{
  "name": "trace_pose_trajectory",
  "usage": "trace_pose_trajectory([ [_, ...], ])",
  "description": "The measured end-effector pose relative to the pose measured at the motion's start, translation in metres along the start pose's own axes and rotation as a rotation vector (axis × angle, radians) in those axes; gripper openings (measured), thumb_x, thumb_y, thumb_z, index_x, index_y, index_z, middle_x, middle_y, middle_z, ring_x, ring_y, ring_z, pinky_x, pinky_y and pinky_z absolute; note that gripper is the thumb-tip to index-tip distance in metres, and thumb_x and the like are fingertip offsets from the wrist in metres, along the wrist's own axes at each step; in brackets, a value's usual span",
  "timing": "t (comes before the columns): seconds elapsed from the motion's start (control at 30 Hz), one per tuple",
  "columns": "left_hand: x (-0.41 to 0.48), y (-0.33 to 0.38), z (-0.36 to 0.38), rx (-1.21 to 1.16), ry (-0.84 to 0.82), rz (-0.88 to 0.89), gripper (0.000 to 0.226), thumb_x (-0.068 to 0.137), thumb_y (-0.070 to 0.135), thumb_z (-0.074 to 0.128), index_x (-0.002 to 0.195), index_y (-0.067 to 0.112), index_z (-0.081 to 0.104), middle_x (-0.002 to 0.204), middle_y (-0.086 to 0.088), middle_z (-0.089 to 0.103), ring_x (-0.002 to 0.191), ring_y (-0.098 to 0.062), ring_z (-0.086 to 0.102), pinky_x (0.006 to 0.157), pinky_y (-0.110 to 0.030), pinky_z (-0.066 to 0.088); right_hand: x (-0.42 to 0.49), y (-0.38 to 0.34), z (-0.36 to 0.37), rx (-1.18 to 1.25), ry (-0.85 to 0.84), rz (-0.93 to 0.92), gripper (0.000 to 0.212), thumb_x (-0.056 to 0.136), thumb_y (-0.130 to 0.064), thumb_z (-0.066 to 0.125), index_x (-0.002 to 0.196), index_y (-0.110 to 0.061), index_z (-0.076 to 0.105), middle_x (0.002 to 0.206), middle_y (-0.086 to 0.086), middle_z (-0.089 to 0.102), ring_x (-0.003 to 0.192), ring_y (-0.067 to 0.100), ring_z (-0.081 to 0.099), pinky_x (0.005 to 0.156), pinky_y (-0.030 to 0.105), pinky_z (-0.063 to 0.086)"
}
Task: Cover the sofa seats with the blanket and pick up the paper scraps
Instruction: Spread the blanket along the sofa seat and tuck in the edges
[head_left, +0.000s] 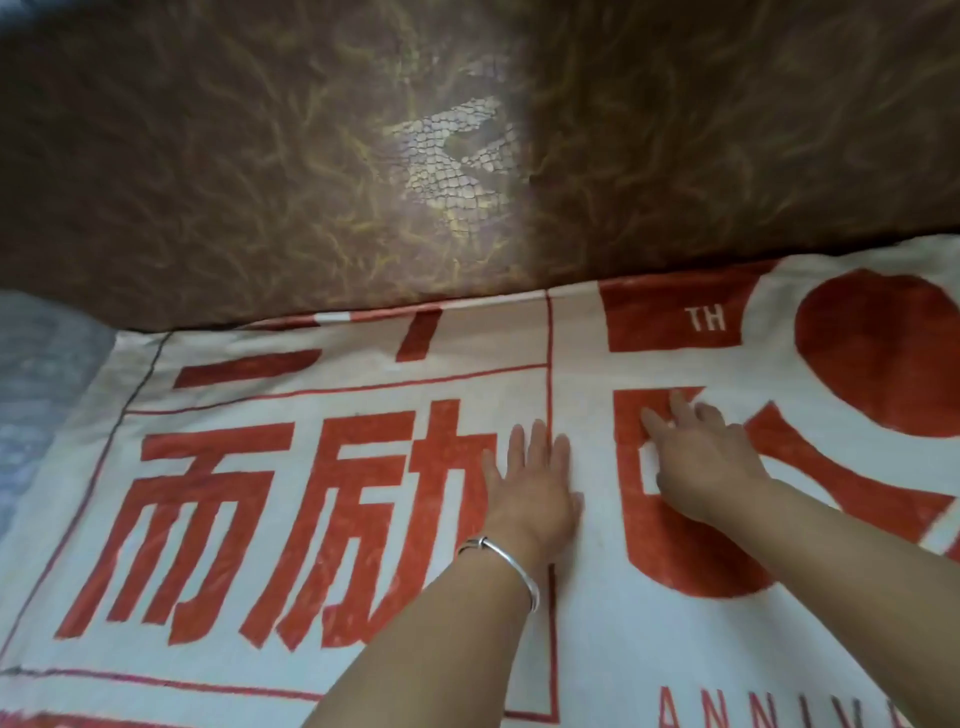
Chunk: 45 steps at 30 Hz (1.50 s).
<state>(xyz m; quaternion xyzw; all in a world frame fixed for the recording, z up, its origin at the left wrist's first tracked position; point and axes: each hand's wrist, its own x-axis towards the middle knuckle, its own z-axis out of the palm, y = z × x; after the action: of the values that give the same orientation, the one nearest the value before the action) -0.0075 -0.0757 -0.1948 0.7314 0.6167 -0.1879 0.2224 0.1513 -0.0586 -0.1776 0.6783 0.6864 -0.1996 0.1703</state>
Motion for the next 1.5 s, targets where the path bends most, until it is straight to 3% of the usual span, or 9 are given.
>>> trace_pose_trajectory([
  [0.23,0.015,-0.086,-0.02,-0.012,0.108,-0.047,0.066,0.098,0.034,0.036,0.15,0.016,0.0,0.159,-0.005,-0.01,0.147,-0.026,-0.011,0.118,-0.053,-0.001,0.033,-0.09,-0.006,0.053,0.065,-0.016,0.083,0.091,-0.009,0.044,0.151,-0.031,-0.008,0.159,0.003,-0.018,0.147,0.029,-0.014,0.118,0.045,0.01],
  [0.43,0.05,-0.153,-0.041,0.038,0.111,0.019,0.069,0.098,0.03,0.036,0.15,0.016,-0.007,0.158,-0.003,-0.016,0.147,-0.023,-0.013,0.119,-0.048,-0.001,0.061,-0.127,-0.005,-0.008,-0.157,0.065,0.076,0.09,-0.001,0.033,0.153,-0.025,-0.003,0.159,0.01,-0.014,0.145,0.037,-0.013,0.118,0.046,0.015],
  [0.53,0.062,-0.173,-0.043,0.033,0.019,0.068,0.061,0.099,0.026,0.033,0.151,0.014,0.002,0.16,-0.004,-0.006,0.148,-0.024,0.0,0.119,-0.044,0.01,0.072,-0.137,-0.009,-0.049,-0.183,0.124,0.065,0.092,-0.004,0.031,0.152,-0.022,0.012,0.159,0.014,0.001,0.145,0.04,0.0,0.115,0.045,0.021],
  [0.7,0.072,-0.181,-0.061,0.131,0.243,0.163,0.045,0.088,0.006,0.041,0.132,0.012,0.041,0.14,-0.01,0.036,0.128,-0.03,0.033,0.106,-0.04,0.027,0.082,-0.146,-0.026,-0.096,0.011,0.078,0.041,0.094,-0.006,0.033,0.133,-0.011,0.044,0.129,0.011,0.054,0.118,0.03,0.053,0.093,0.034,0.043],
  [0.87,0.096,-0.177,-0.088,0.084,0.233,0.129,0.047,0.089,-0.001,0.035,0.135,0.008,0.035,0.136,-0.015,0.039,0.122,-0.032,0.041,0.097,-0.04,0.038,0.11,-0.143,-0.044,-0.087,0.164,0.121,0.027,0.091,0.0,0.04,0.111,-0.009,0.055,0.111,0.009,0.062,0.101,0.027,0.061,0.065,0.028,0.038],
  [1.03,0.131,-0.176,-0.109,0.079,0.305,0.084,0.047,0.092,0.0,0.035,0.138,0.008,0.033,0.146,-0.014,0.027,0.125,-0.033,0.04,0.093,-0.041,0.042,0.147,-0.14,-0.06,-0.051,0.274,0.043,0.031,0.094,-0.003,0.037,0.12,-0.007,0.054,0.12,0.012,0.055,0.112,0.027,0.052,0.08,0.033,0.047],
  [1.17,0.153,-0.178,-0.115,0.008,0.282,0.039,0.05,0.084,-0.005,0.051,0.131,0.007,0.038,0.139,-0.013,0.03,0.102,-0.036,0.057,0.072,-0.042,0.047,0.171,-0.146,-0.065,-0.01,0.297,-0.063,0.036,0.096,-0.005,0.033,0.129,-0.008,0.048,0.124,0.012,0.051,0.117,0.028,0.049,0.086,0.037,0.048],
  [1.23,0.162,-0.177,-0.118,0.075,0.328,0.033,0.043,0.088,-0.003,0.046,0.129,0.006,0.039,0.137,-0.015,0.032,0.098,-0.036,0.06,0.068,-0.04,0.044,0.181,-0.152,-0.066,-0.004,0.309,-0.062,0.037,0.096,-0.003,0.033,0.131,-0.008,0.045,0.125,0.012,0.052,0.115,0.03,0.053,0.085,0.038,0.048],
  [1.5,0.195,-0.179,-0.118,0.335,0.361,0.071,0.034,0.096,0.005,0.029,0.123,0.003,0.051,0.126,-0.015,0.046,0.115,-0.033,0.049,0.087,-0.041,0.046,0.205,-0.169,-0.067,-0.086,0.397,-0.082,0.033,0.097,-0.006,0.031,0.127,-0.006,0.046,0.125,0.015,0.049,0.116,0.033,0.047,0.09,0.041,0.043],
])
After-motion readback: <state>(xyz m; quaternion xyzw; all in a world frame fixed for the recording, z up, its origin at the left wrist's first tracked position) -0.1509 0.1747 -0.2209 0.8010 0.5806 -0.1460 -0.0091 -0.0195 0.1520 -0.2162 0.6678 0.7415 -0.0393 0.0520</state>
